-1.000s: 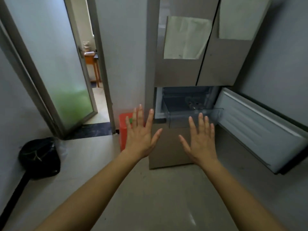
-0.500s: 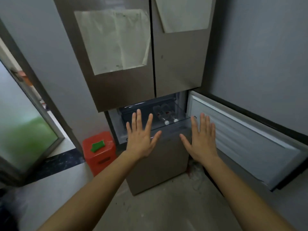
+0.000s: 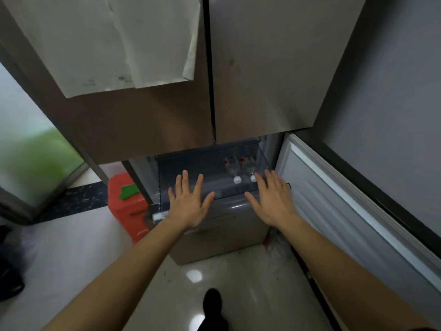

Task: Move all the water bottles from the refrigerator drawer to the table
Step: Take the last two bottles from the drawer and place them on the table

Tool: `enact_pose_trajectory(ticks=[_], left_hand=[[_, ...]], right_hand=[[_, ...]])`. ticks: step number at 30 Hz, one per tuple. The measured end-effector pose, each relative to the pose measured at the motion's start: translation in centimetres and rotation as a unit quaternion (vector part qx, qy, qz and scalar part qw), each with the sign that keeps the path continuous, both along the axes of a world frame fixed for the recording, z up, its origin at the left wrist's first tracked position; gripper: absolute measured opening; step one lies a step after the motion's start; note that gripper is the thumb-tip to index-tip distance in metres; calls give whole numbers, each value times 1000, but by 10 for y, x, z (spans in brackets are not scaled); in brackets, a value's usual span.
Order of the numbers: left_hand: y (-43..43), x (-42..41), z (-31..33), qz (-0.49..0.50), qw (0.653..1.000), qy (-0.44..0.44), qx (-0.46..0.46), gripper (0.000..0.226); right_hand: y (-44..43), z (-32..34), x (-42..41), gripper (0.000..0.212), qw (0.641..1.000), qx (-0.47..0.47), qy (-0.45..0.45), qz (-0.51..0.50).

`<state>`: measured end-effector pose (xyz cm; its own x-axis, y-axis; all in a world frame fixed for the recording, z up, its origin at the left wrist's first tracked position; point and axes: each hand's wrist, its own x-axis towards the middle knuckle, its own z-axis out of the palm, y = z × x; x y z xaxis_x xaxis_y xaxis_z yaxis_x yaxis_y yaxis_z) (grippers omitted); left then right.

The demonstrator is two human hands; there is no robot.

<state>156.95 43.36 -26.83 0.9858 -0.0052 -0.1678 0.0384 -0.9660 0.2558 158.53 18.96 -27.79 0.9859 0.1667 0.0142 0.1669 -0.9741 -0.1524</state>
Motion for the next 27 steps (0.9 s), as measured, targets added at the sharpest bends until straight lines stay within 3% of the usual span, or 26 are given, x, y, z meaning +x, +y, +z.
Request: enact_pose_trajectory(ticks=[5,16,19,24,27], left_hand=[[-4,56,-33,7,996,88,-25,72],[-35,139,-100,-58,967,233,-88,69],[-43,149,-113,-84,965,237,-75,65],[-63,165,-124,-122,963,235,-57,74],[-76,183,-123,-145,963,225,-43,79]], right_hand=[[-6,-29,46,65,999,-14,51,-6],[-6,-68,139,50,955,62,289,-28],[-11,-87,168,64,939,42,339,-32],[-6,-102,185,84,944,19,328,-34],[-6,-108,182,70,942,-29,333,-28]])
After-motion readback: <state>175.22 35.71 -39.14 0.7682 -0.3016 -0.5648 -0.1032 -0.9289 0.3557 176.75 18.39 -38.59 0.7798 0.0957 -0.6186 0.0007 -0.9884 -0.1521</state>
